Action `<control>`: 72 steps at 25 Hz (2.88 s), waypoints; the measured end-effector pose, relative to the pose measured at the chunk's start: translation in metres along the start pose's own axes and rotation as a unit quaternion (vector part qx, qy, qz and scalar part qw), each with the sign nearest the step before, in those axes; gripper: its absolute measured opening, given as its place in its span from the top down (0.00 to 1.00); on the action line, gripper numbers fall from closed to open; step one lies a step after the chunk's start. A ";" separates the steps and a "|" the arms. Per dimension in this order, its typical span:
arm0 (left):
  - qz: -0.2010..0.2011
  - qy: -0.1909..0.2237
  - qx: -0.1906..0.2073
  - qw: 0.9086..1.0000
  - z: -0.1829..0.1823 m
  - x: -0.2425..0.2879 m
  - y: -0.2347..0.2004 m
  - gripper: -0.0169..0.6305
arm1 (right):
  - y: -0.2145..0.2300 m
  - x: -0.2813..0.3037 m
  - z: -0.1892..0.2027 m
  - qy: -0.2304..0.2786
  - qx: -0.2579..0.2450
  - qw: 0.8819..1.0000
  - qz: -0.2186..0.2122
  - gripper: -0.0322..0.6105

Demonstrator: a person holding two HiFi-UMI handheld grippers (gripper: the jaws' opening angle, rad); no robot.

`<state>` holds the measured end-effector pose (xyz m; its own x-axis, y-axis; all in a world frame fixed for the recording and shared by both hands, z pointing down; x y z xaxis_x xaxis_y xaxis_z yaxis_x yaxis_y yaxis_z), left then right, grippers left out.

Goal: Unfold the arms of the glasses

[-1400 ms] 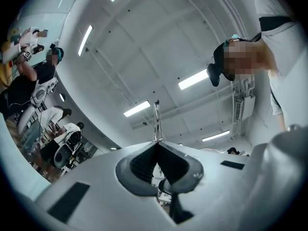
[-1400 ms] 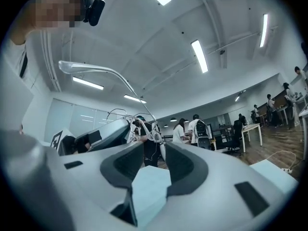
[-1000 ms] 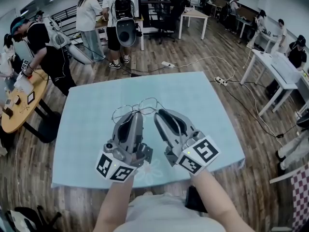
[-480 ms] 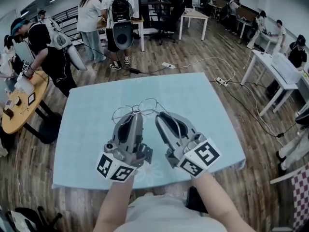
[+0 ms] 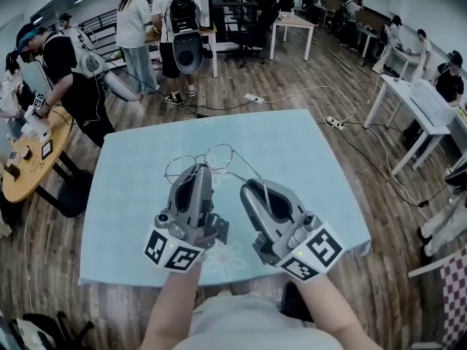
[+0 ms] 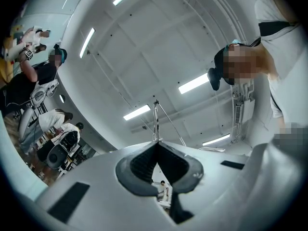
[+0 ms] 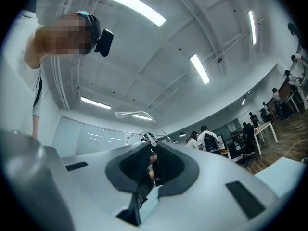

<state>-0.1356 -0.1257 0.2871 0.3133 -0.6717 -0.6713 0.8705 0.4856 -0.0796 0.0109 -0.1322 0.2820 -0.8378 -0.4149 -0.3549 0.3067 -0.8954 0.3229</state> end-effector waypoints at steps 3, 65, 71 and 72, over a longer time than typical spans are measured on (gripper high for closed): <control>-0.003 0.001 0.000 1.000 0.000 0.000 0.000 0.96 | -0.006 -0.006 -0.002 0.011 0.012 1.000 -0.023 0.88; 0.014 0.031 -0.018 0.999 -0.005 -0.003 0.013 0.96 | -0.002 -0.033 0.010 -0.007 -0.072 0.997 -0.012 0.78; 0.010 0.031 -0.023 0.999 -0.006 -0.008 0.013 0.96 | 0.008 -0.025 0.010 -0.005 -0.088 0.996 0.032 0.89; 0.009 0.031 -0.025 0.999 -0.006 -0.009 0.014 0.96 | 0.009 -0.023 0.010 -0.005 -0.090 0.995 0.039 0.90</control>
<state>-0.1290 -0.1097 0.2872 0.3040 -0.6274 -0.7169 0.8443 0.5259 -0.1023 0.0284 -0.1288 0.3020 -0.8124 -0.4833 -0.3262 0.4456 -0.8754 0.1873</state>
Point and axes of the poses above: the fingertips, and each gripper's own axes: x forward along the fingers, y to its right, z out of its underside, the point moved 5 cm from there along -x, backward along the fingers, and after that the axes turned 13 degrees about x, right-handed, at the moved point
